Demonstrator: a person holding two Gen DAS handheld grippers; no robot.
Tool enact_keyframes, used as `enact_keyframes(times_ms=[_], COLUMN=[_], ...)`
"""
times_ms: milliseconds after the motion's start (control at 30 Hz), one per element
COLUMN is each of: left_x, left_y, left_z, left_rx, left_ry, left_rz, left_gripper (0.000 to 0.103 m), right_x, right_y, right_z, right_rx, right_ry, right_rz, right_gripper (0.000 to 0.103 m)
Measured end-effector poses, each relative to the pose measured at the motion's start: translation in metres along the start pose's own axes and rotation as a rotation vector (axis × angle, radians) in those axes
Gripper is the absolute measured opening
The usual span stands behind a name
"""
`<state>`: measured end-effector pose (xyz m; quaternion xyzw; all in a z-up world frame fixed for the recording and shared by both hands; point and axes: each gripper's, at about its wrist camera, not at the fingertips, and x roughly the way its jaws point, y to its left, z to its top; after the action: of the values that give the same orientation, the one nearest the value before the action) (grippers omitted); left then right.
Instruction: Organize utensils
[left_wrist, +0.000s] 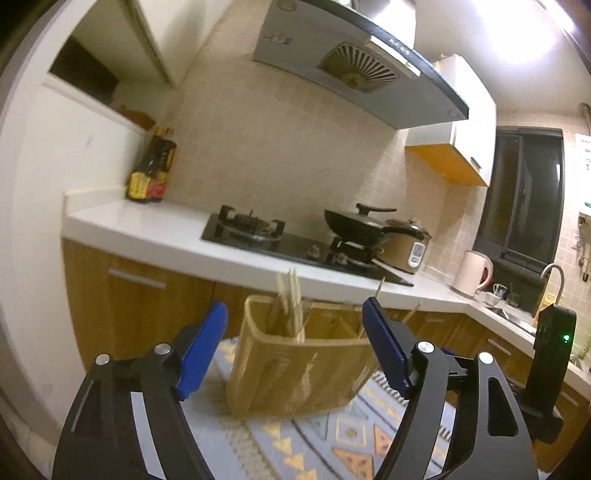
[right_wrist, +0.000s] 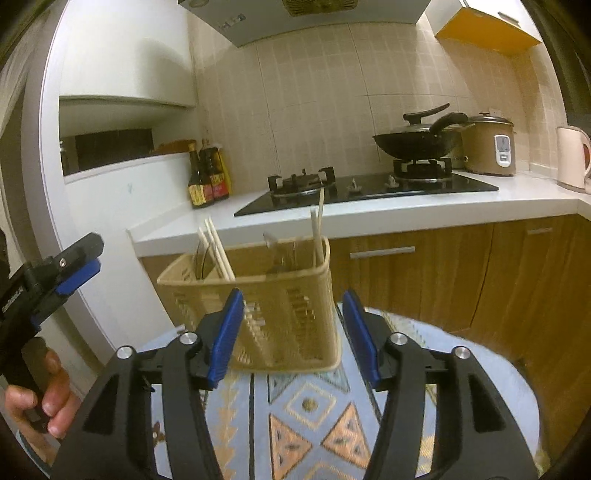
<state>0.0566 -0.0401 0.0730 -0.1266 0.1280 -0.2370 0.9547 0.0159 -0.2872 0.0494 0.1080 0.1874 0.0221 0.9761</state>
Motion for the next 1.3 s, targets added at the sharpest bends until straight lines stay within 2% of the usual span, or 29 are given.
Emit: enact_keyframes(times_ms=[67,167,267,367,433,600,700,867,933,1000,1133,1300], left_x=[-0.004,-0.008,-0.012,-0.015,-0.016,-0.010,-0.008,-0.007,-0.006,-0.004,-0.004,-0.001], left_y=[0.003,0.005,0.000,-0.003,-0.002,0.002,0.002,-0.013,-0.022,-0.027,-0.029,-0.025], left_z=[-0.013,-0.024,-0.040,-0.050,-0.055,-0.062,-0.063,-0.070,-0.074,-0.076,-0.076,-0.076], left_rx=[-0.004,0.024,0.094,0.133,0.152,0.192,0.196,0.271,0.334,0.362,0.363,0.340], left_ry=[0.018,0.003,-0.045,-0.068,-0.079,-0.043,-0.035,-0.050,-0.063,-0.053,-0.045,-0.027], left_rz=[0.028,0.099,0.249,0.304,0.320,0.354,0.349,0.361,0.412,0.396,0.393,0.384], left_gripper=[0.074,0.075,0.076,0.081,0.084,0.087,0.087,0.092,0.092,0.095,0.095,0.096], right_x=[-0.002,-0.001,0.002,0.000,-0.002,-0.004,-0.003,-0.004,-0.003,0.002,0.012,0.013], right_y=[0.005,0.011,0.010,0.009,0.010,0.012,0.010,0.001,-0.004,-0.006,-0.010,-0.009], right_z=[-0.009,-0.025,-0.036,-0.041,-0.043,-0.046,-0.046,-0.042,-0.042,-0.042,-0.042,-0.043], right_rx=[-0.028,-0.063,-0.049,-0.053,-0.071,-0.095,-0.090,-0.055,-0.037,-0.031,-0.025,-0.030], right_ry=[-0.010,-0.026,-0.040,-0.066,-0.098,-0.125,-0.118,-0.132,-0.119,-0.094,-0.044,-0.040], right_rz=[-0.028,-0.072,-0.099,-0.125,-0.152,-0.175,-0.180,-0.229,-0.225,-0.218,-0.205,-0.200], right_gripper=[0.063,0.072,0.078,0.083,0.089,0.095,0.095,0.095,0.095,0.095,0.095,0.095])
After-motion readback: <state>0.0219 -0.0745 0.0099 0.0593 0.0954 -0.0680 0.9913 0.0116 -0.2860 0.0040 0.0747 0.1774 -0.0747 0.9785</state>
